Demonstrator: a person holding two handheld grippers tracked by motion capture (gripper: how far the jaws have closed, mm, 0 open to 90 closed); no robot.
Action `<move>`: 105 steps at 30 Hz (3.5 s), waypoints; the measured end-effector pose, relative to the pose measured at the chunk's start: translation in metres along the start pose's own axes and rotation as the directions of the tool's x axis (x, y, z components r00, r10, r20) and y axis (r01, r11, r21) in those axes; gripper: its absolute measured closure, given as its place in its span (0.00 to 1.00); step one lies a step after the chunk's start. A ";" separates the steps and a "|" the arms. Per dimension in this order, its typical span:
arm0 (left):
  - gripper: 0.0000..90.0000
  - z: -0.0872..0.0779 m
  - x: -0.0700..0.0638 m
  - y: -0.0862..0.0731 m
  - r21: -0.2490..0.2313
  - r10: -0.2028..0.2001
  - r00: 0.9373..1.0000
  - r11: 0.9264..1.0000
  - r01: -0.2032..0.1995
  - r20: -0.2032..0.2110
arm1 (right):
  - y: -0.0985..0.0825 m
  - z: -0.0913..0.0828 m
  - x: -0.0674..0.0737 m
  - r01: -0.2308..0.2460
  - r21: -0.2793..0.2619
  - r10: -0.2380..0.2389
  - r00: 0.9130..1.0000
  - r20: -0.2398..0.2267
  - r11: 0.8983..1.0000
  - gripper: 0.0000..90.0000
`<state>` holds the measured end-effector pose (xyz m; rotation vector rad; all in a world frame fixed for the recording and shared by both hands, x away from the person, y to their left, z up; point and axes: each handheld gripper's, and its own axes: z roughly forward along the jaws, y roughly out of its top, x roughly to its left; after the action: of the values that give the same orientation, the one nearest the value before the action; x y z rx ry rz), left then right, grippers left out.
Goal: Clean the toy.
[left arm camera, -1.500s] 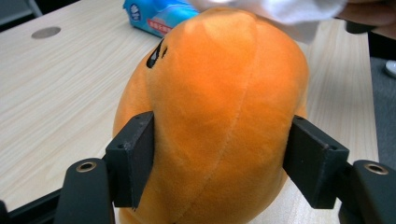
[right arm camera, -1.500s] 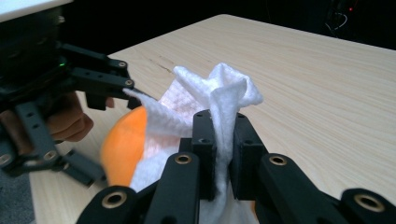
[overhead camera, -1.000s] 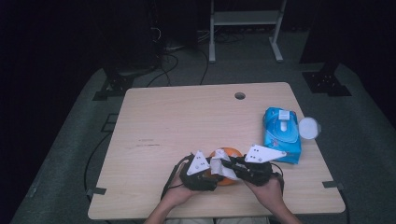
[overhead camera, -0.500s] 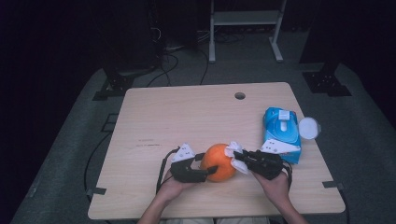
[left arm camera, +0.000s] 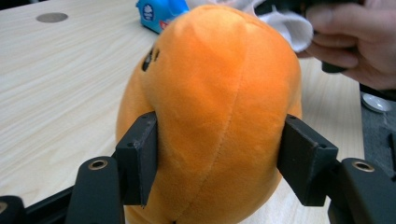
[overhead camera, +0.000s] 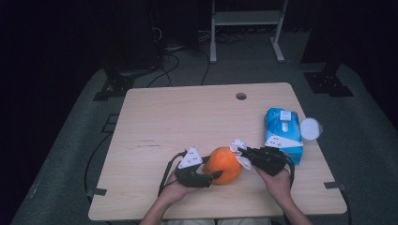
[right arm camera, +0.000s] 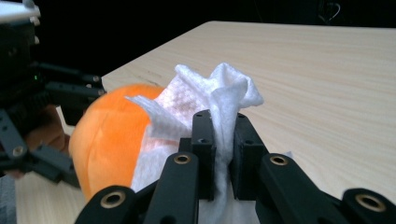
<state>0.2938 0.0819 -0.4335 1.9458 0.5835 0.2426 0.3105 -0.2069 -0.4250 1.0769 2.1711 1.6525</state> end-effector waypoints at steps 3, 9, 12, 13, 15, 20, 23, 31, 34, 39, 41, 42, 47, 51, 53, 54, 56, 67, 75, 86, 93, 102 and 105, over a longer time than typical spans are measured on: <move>0.41 -0.004 0.004 0.003 -0.021 -0.046 0.999 0.999 0.046 0.015 | 0.001 -0.004 0.005 0.008 -0.002 -0.008 1.000 -0.003 1.000 0.90; 0.42 -0.010 0.009 0.004 -0.022 -0.091 0.996 0.996 0.090 -0.009 | 0.006 -0.006 0.026 0.053 -0.024 -0.054 0.997 -0.052 0.998 0.90; 0.42 -0.009 0.004 0.006 -0.008 -0.064 0.998 0.998 0.064 -0.012 | 0.010 -0.003 0.042 0.106 -0.022 -0.108 0.991 -0.078 0.994 0.90; 0.42 -0.008 0.000 0.008 0.002 -0.047 0.999 0.999 0.047 -0.013 | 0.011 -0.002 0.046 0.117 -0.023 -0.119 0.989 -0.088 0.993 0.90; 0.42 -0.006 -0.008 0.010 0.026 0.004 1.000 1.000 -0.003 -0.021 | 0.013 0.000 0.054 0.140 -0.028 -0.142 0.984 -0.112 0.990 0.90; 0.42 -0.001 -0.022 0.014 0.056 0.087 0.996 0.995 -0.085 -0.033 | 0.016 0.002 0.057 0.191 -0.024 -0.193 0.977 -0.087 0.981 0.90; 0.33 0.001 -0.019 0.011 0.026 0.081 0.997 0.996 -0.081 -0.018 | 0.014 -0.001 0.045 0.165 -0.028 -0.166 0.985 -0.049 0.986 0.90; 0.14 0.014 -0.011 -0.001 0.033 0.043 0.999 0.999 -0.042 -0.018 | 0.011 -0.001 0.042 0.166 -0.028 -0.167 0.985 -0.036 0.986 0.90; 0.30 0.009 -0.012 0.001 0.029 0.048 0.998 0.998 -0.048 -0.032 | 0.011 0.002 0.056 0.213 -0.032 -0.214 0.976 -0.040 0.977 0.89; 0.45 -0.007 -0.012 0.013 0.000 0.057 0.998 0.998 -0.057 -0.015 | 0.016 0.000 0.055 0.211 -0.052 -0.213 0.976 -0.043 0.976 0.90; 0.45 -0.012 -0.012 0.017 -0.001 0.057 0.998 0.998 -0.057 -0.010 | 0.014 -0.003 0.041 0.159 -0.057 -0.161 0.987 -0.027 0.986 0.89; 0.45 -0.011 -0.012 0.017 0.007 0.054 0.998 0.999 -0.054 -0.011 | 0.012 -0.002 0.036 0.131 -0.055 -0.132 0.991 -0.027 0.990 0.89; 0.43 -0.007 -0.013 0.016 0.033 0.056 0.998 0.998 -0.055 -0.021 | 0.006 0.002 0.039 0.094 -0.050 -0.097 0.994 -0.045 0.994 0.89; 0.43 -0.008 -0.013 0.019 0.028 0.055 0.998 0.998 -0.054 -0.018 | 0.012 0.004 0.056 0.147 -0.061 -0.152 0.985 -0.085 0.987 0.89; 0.44 -0.009 -0.012 0.019 0.021 0.048 0.999 0.999 -0.048 -0.012 | 0.011 0.005 0.053 0.140 -0.060 -0.145 0.986 -0.081 0.988 0.89; 0.44 -0.009 -0.012 0.018 0.023 0.052 0.999 0.998 -0.052 -0.008 | 0.010 0.005 0.046 0.114 -0.057 -0.118 0.990 -0.080 0.992 0.89; 0.41 -0.006 -0.011 0.016 0.025 0.053 0.999 0.998 -0.053 0.009 | 0.006 0.007 0.036 0.075 -0.047 -0.079 0.993 -0.082 0.996 0.89; 0.23 -0.003 0.005 0.002 0.035 0.058 0.997 0.998 -0.059 0.042 | 0.003 0.007 0.026 0.052 -0.034 -0.053 0.998 -0.043 0.998 0.89; 0.44 -0.013 0.001 0.011 0.015 0.062 0.998 0.998 -0.063 0.027 | 0.011 0.007 0.060 0.172 -0.048 -0.175 0.981 -0.080 0.984 0.89; 0.39 -0.011 0.000 0.013 0.004 0.049 0.999 0.999 -0.049 0.022 | 0.007 0.012 0.057 0.136 -0.033 -0.138 0.987 -0.084 0.990 0.89; 0.17 -0.016 0.015 0.008 -0.019 -0.035 0.997 0.999 0.036 0.073 | -0.002 0.011 0.033 0.081 -0.011 -0.082 0.996 -0.039 0.997 0.89; 0.31 -0.005 0.007 0.003 -0.001 -0.004 0.999 1.000 0.004 0.034 | 0.006 0.007 0.048 0.133 -0.027 -0.134 0.989 -0.066 0.991 0.89; 0.25 -0.008 0.008 0.003 -0.008 -0.020 0.995 1.000 0.021 0.097 | 0.001 0.010 0.040 0.119 -0.007 -0.119 0.991 -0.063 0.993 0.89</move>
<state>0.2986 0.0910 -0.4281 1.9306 0.5375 0.1368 0.2876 -0.1734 -0.4176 0.8864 2.2239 1.6588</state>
